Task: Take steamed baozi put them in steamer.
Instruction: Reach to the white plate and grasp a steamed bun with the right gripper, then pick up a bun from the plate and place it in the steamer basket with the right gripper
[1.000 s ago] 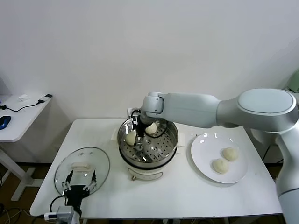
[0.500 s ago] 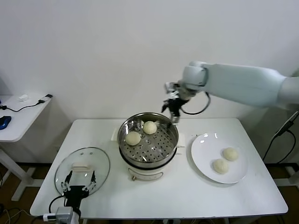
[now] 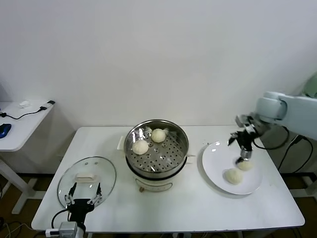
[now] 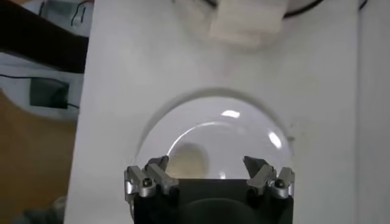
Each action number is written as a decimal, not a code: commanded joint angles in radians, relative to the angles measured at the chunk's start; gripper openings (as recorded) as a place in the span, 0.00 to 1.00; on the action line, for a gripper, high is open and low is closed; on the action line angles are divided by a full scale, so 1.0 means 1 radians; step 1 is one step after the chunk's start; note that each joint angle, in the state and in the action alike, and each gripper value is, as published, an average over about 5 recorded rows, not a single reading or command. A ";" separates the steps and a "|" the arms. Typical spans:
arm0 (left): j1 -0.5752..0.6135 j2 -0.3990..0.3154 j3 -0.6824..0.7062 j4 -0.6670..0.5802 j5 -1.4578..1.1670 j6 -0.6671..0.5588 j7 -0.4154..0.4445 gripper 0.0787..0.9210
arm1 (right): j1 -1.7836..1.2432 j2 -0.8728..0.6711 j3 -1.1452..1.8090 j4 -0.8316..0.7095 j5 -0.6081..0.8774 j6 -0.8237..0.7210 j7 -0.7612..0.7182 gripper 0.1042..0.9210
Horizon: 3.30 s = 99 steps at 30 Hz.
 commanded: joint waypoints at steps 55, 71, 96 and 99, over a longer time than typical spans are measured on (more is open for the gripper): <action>-0.012 -0.016 0.016 0.003 0.018 0.003 -0.003 0.88 | 0.139 0.291 0.316 -0.052 -0.209 0.298 -0.115 0.66; 0.000 -0.012 0.018 -0.007 0.020 0.001 -0.004 0.88 | 0.046 0.573 0.302 0.180 -0.443 0.592 0.036 0.67; -0.009 -0.016 0.002 0.018 0.018 0.000 -0.006 0.88 | -0.181 0.708 0.273 -0.061 -0.541 0.679 0.036 0.69; -0.010 -0.015 0.000 0.019 0.016 0.000 -0.007 0.88 | -0.186 0.710 0.272 -0.070 -0.528 0.682 0.042 0.70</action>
